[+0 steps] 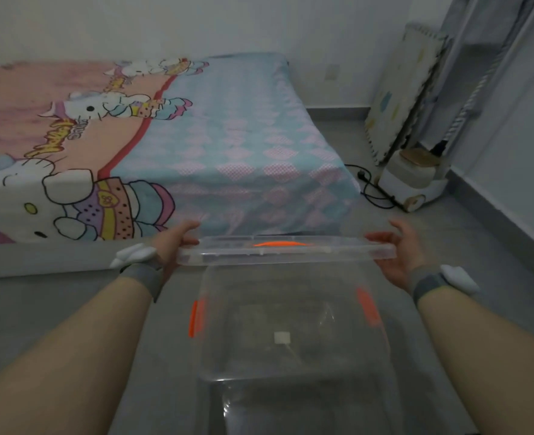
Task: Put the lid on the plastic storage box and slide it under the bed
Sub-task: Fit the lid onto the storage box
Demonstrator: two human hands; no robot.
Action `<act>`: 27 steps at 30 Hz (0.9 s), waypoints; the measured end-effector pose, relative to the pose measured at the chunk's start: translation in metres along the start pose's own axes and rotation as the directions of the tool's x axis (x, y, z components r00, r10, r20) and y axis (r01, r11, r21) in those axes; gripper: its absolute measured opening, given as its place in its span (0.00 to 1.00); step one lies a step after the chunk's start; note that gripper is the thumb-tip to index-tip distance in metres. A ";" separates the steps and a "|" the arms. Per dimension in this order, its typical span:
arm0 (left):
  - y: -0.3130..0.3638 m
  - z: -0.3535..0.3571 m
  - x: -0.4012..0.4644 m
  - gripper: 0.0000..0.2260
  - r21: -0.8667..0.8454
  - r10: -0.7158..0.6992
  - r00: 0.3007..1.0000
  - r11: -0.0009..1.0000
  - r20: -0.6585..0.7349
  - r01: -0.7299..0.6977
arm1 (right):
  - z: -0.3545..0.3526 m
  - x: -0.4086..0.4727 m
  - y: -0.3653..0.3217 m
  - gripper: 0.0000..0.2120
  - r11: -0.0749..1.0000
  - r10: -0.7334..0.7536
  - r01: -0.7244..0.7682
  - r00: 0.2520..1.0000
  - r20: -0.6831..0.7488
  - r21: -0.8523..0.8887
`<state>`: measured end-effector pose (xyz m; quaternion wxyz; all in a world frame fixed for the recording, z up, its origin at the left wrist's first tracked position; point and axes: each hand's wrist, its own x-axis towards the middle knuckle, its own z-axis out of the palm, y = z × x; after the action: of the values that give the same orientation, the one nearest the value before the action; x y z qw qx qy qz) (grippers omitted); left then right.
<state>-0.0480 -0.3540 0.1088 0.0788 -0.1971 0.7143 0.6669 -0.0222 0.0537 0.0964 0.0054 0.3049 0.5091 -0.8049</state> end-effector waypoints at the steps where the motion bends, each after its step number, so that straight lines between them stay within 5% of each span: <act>1: -0.002 0.000 0.000 0.12 0.042 -0.008 1.000 0.999 -0.004 0.008 | -0.003 0.000 0.004 0.21 1.000 0.006 -0.006 1.000 0.001 -0.028; 5: -0.017 -0.001 -0.002 0.15 0.163 -0.043 0.999 0.986 0.019 0.039 | -0.014 0.000 0.016 0.17 0.994 0.036 -0.035 0.999 0.008 -0.107; 9: -0.030 -0.001 -0.005 0.28 0.360 -0.060 0.997 0.932 0.041 0.041 | -0.018 0.002 0.018 0.10 0.981 0.027 -0.028 1.000 -0.007 -0.194; 16: -0.048 0.012 -0.009 0.37 0.792 -0.069 0.995 0.610 0.077 -0.019 | -0.021 0.002 0.034 0.04 0.872 -0.048 0.036 0.999 -0.012 -0.489; 22: -0.061 0.035 -0.032 0.47 0.965 -0.124 0.987 0.255 0.103 -0.069 | -0.038 0.009 0.054 0.26 0.640 -0.140 0.072 0.990 -0.024 -0.765; 27: -0.075 0.047 -0.041 0.50 0.984 -0.169 0.981 0.166 0.099 -0.071 | -0.054 0.006 0.075 0.32 0.443 -0.061 0.007 0.998 -0.022 -0.896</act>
<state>0.0110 -0.3031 0.0505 0.2750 -0.0597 0.9577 0.0604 0.0235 0.0636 0.0161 0.1361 0.2664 0.8630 -0.4072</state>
